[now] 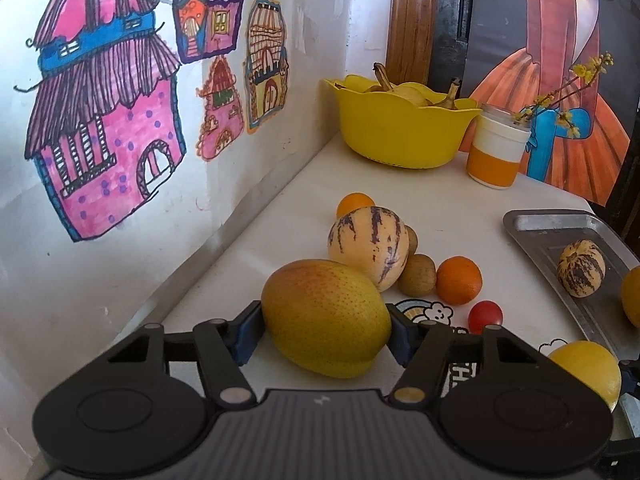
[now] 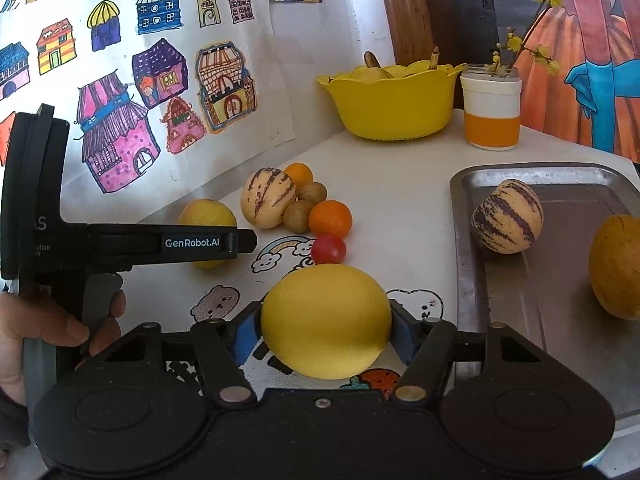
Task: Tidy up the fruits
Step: 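Grasp the yellow-green pear with the left tool while the right grasps the yellow lemon, then carry the pear and lemon in both tools over the metal tray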
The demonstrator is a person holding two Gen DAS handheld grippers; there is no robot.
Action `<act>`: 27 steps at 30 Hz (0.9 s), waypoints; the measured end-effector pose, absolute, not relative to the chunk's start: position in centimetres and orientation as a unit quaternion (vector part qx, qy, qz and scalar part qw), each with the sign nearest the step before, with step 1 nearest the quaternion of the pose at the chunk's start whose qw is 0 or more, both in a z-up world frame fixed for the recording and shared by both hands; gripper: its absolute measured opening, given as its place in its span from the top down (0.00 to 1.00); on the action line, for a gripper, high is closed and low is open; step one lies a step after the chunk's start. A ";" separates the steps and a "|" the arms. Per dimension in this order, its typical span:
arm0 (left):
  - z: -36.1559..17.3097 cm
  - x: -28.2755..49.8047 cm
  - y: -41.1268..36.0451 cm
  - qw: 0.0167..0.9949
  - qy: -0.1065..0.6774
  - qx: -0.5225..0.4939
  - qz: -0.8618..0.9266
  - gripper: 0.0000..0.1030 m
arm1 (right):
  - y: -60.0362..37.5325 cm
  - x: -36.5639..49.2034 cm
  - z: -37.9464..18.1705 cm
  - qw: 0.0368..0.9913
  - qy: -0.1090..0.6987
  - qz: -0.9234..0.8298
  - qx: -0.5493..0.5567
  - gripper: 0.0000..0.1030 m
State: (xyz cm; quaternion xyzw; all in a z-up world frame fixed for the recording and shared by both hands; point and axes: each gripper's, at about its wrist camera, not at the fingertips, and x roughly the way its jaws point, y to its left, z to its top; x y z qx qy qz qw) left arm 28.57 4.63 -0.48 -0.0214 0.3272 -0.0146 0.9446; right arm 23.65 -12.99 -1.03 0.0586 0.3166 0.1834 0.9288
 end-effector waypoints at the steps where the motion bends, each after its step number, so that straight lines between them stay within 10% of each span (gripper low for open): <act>1: -0.4 28.4 4.6 0.945 0.327 -0.022 -0.012 0.35 | -13.0 23.6 -1.1 0.929 0.316 0.185 0.058 0.35; 27: 2.3 22.9 -2.1 0.922 0.366 -0.090 -0.088 0.36 | -23.1 15.5 1.7 0.930 0.266 0.189 0.171 0.37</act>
